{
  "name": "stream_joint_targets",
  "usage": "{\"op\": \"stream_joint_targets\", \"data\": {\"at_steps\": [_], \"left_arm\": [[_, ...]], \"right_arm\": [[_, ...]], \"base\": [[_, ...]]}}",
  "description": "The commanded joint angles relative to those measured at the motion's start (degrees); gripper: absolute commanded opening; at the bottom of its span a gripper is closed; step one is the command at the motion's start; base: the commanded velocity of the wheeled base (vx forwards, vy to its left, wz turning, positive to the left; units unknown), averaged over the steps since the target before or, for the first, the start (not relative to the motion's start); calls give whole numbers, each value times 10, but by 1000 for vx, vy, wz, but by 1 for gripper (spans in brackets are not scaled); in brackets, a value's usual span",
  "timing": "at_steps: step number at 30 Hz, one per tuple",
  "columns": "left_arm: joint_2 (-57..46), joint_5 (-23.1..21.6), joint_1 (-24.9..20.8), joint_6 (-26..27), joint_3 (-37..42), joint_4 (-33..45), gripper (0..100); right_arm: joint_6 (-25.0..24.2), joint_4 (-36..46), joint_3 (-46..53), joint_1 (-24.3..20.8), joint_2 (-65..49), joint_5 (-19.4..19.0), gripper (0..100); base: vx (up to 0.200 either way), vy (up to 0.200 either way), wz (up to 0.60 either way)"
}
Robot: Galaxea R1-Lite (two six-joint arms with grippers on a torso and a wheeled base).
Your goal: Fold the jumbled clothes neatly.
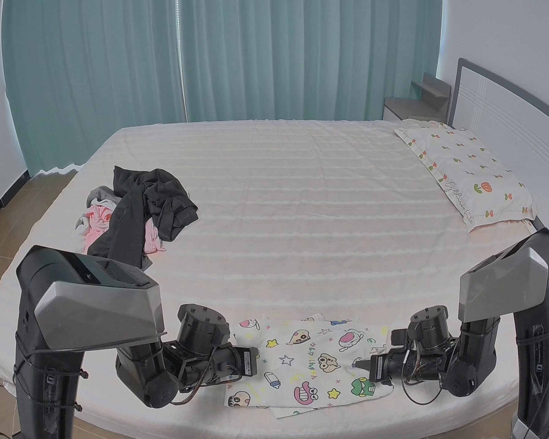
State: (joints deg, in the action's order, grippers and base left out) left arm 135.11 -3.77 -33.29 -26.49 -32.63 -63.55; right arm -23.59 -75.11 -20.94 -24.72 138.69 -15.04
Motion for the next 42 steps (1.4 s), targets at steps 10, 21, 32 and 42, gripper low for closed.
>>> {"op": "stream_joint_targets", "data": {"at_steps": [10, 21, 32, 42], "left_arm": [[-18, 1, 3, -1, 5, 1, 0], [-19, 4, 6, -2, 17, -2, 0], [-17, 6, 18, -2, 20, -3, 0], [-16, 6, 31, -1, 20, -3, 0]], "right_arm": [[-1, 0, -2, 0, -1, 0, 0], [-1, 0, -2, -2, -5, 0, 0], [0, 0, -8, -10, -11, 0, 0], [0, 1, -16, -15, -11, 0, 0]], "base": [[0, 120, 0], [0, 200, 0], [0, 200, 0], [0, 200, 0]]}}
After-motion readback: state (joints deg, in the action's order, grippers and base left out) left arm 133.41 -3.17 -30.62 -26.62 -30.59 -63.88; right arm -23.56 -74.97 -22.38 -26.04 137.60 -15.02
